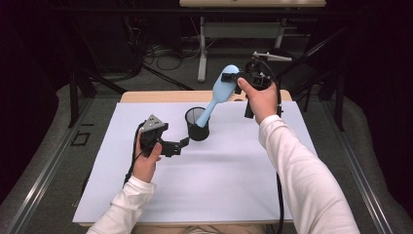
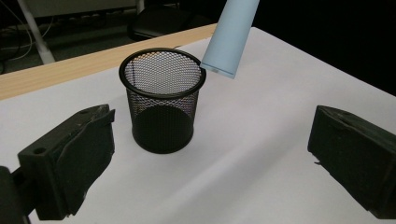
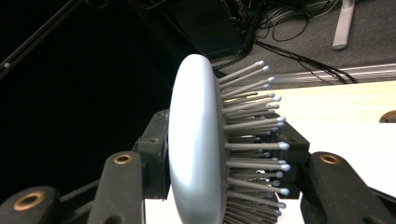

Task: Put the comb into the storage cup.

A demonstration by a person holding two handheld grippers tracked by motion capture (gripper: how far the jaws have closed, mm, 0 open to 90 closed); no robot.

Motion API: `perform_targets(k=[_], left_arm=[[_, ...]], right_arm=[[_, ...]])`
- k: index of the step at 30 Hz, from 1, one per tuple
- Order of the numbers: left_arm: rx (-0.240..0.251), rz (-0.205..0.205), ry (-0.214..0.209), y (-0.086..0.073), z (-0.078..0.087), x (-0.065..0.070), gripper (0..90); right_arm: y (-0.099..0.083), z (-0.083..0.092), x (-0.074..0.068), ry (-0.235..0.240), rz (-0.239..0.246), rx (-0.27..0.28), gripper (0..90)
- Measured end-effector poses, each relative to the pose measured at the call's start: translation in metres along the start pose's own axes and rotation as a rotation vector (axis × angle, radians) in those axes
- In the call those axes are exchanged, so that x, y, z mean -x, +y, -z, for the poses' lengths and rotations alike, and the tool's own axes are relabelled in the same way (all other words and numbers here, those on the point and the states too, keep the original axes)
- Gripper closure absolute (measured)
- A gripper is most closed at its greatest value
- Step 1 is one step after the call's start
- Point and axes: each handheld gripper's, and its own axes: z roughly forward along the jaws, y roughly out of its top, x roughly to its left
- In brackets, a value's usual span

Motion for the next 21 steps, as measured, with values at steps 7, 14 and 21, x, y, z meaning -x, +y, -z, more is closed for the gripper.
perform_targets(k=[7, 14, 21], left_arm=[[0.009, 0.005, -0.003, 0.001, 0.002, -0.001, 0.7], [0.011, 0.008, -0.002, 0.001, 0.003, -0.001, 0.7], [0.013, 0.008, -0.004, 0.001, 0.004, -0.002, 0.8]], right_arm=[[0.004, -0.004, -0.006, -0.01, 0.008, 0.002, 49.6], [0.007, -0.011, -0.012, -0.023, 0.027, 0.005, 49.6], [0.009, -0.017, -0.018, -0.035, 0.045, 0.008, 49.6]])
